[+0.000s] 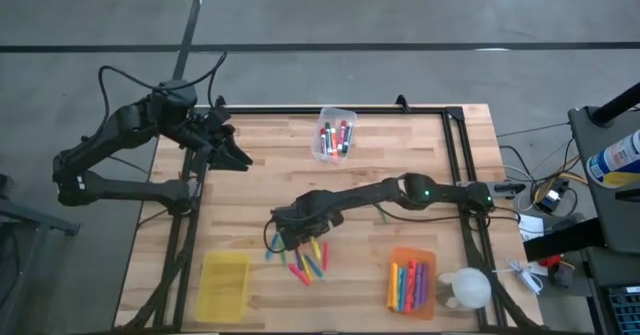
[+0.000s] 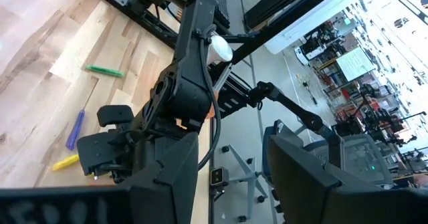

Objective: Pick & Place Markers
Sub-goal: Put the yellow and green highlighter into the orange bin

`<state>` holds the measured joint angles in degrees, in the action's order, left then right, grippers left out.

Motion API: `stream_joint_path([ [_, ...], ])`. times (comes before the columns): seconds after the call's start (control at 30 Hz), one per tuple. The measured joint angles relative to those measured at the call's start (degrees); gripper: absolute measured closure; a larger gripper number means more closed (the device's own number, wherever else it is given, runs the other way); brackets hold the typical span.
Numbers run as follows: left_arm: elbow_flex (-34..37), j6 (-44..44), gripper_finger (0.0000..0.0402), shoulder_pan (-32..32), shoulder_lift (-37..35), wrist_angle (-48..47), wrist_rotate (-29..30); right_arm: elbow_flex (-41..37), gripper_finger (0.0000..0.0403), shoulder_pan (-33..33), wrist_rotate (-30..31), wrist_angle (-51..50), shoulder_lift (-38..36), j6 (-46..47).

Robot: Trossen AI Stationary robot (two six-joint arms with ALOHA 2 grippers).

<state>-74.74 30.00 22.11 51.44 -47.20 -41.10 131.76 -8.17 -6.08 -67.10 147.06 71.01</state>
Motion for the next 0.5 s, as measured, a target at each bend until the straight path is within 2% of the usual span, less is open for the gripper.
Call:
stream_joint_path([
  [0.2,0.00,0.00,0.0230,0.00,0.00,-0.01,0.00,2.13,0.0349,-0.05,0.01,-0.43,-0.31,-1.34],
  [0.33,0.00,-0.02,0.0230,0.00,0.00,0.00,0.00,3.19,0.0353,-0.08,0.20,-1.89,-3.00,-1.13],
  [0.5,0.00,-0.04,0.0230,-0.02,0.02,-0.04,-0.02,3.20,0.0352,-0.22,1.17,-8.82,-7.04,0.30],
])
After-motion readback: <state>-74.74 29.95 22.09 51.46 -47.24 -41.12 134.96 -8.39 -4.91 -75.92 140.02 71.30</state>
